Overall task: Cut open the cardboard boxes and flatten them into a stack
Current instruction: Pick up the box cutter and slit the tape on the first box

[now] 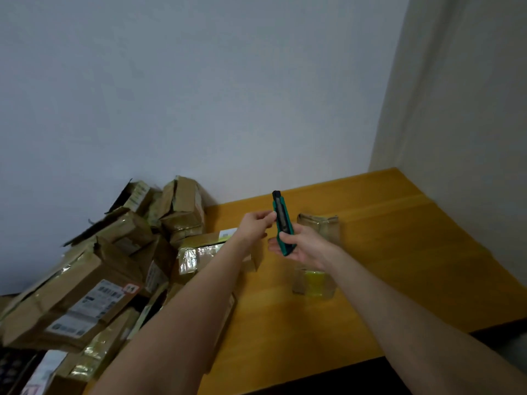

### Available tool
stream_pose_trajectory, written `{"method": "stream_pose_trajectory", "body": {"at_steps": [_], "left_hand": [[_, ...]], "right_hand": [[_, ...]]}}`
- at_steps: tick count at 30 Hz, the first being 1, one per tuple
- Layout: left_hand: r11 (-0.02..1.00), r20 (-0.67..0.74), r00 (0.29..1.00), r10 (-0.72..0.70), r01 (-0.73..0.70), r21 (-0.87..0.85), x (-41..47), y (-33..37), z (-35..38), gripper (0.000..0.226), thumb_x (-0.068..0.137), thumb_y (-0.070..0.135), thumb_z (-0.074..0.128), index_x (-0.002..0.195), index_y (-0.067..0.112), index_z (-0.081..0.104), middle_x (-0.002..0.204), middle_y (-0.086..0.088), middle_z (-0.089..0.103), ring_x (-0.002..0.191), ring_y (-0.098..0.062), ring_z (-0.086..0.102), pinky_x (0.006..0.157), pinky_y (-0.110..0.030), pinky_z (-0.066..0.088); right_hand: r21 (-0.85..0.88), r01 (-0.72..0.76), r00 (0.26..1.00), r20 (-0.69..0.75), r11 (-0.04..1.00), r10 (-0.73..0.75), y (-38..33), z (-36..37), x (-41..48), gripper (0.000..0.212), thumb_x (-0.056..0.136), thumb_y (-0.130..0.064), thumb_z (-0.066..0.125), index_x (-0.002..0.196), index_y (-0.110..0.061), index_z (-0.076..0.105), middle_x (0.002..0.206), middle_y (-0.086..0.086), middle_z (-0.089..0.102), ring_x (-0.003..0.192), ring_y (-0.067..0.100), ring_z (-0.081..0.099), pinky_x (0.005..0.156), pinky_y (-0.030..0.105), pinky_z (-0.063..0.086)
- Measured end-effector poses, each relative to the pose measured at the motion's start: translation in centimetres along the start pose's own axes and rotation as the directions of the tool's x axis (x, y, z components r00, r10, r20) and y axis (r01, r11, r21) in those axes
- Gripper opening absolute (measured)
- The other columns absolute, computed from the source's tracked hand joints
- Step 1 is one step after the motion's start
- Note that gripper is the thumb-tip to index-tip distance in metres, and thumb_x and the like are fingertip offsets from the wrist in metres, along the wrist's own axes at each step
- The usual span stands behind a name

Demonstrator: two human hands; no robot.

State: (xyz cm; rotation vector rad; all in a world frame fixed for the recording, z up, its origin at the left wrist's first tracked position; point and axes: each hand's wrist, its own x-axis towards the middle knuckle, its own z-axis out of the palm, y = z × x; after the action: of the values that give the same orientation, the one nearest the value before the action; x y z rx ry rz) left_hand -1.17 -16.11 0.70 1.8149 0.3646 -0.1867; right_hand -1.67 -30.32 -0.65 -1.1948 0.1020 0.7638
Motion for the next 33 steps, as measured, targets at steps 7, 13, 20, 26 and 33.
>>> {"method": "stream_pose_trajectory", "body": {"at_steps": [7, 13, 20, 26, 33], "left_hand": [[0.978, -0.003, 0.996, -0.087, 0.085, -0.188, 1.0, 0.6, 1.6, 0.025, 0.097, 0.008, 0.055, 0.118, -0.003, 0.062, 0.112, -0.019, 0.068, 0.092, -0.024, 0.066, 0.077, -0.032, 0.054], [0.955, 0.029, 0.993, -0.111, 0.114, -0.275, 1.5, 0.3, 2.5, 0.026, 0.095, 0.011, 0.06, 0.119, 0.001, 0.062, 0.108, -0.014, 0.069, 0.102, -0.025, 0.066, 0.096, -0.041, 0.051], [0.963, 0.053, 0.993, -0.104, 0.114, -0.246, 1.5, 0.6, 3.6, 0.027, 0.091, 0.01, 0.065, 0.116, 0.0, 0.062, 0.102, -0.009, 0.069, 0.088, -0.015, 0.066, 0.074, -0.027, 0.053], [0.969, 0.064, 0.994, -0.091, 0.103, -0.224, 1.3, 0.7, 4.1, 0.019, 0.091, 0.008, 0.064, 0.109, 0.001, 0.062, 0.103, -0.011, 0.066, 0.095, -0.018, 0.063, 0.074, -0.026, 0.053], [0.967, 0.088, 0.989, -0.117, 0.133, -0.215, 1.5, 0.6, 4.3, 0.024, 0.092, 0.008, 0.063, 0.114, -0.002, 0.061, 0.106, -0.012, 0.065, 0.098, -0.019, 0.062, 0.075, -0.026, 0.052]], "right_hand": [[0.078, 0.021, 0.999, 0.049, 0.997, -0.024, -0.3, -1.5, -1.0, 0.046, 0.093, 0.009, 0.048, 0.135, -0.009, 0.045, 0.123, 0.02, 0.06, 0.108, 0.031, 0.064, 0.089, 0.037, 0.055], [0.015, 0.082, 0.996, -0.033, 0.996, -0.082, 0.5, -2.3, -1.4, 0.028, 0.096, 0.001, 0.049, 0.124, 0.001, 0.052, 0.102, 0.017, 0.068, 0.091, 0.024, 0.07, 0.075, 0.028, 0.058], [-0.043, 0.133, 0.948, -0.287, 0.99, -0.139, 1.6, -2.4, -1.0, 0.029, 0.098, -0.029, 0.052, 0.111, -0.004, 0.06, 0.081, 0.011, 0.068, 0.065, 0.014, 0.068, 0.056, 0.023, 0.054], [-0.119, 0.11, 0.92, -0.364, 0.987, -0.146, 1.6, -2.2, -1.3, 0.028, 0.096, -0.044, 0.051, 0.094, -0.018, 0.061, 0.065, 0.005, 0.064, 0.051, 0.012, 0.061, 0.046, 0.022, 0.047], [-0.19, 0.072, 0.878, -0.454, 0.979, -0.152, 1.5, -2.0, -0.8, 0.036, 0.092, -0.056, 0.05, 0.089, -0.022, 0.062, 0.055, 0.002, 0.058, 0.037, 0.008, 0.051, 0.039, 0.02, 0.041]]}}
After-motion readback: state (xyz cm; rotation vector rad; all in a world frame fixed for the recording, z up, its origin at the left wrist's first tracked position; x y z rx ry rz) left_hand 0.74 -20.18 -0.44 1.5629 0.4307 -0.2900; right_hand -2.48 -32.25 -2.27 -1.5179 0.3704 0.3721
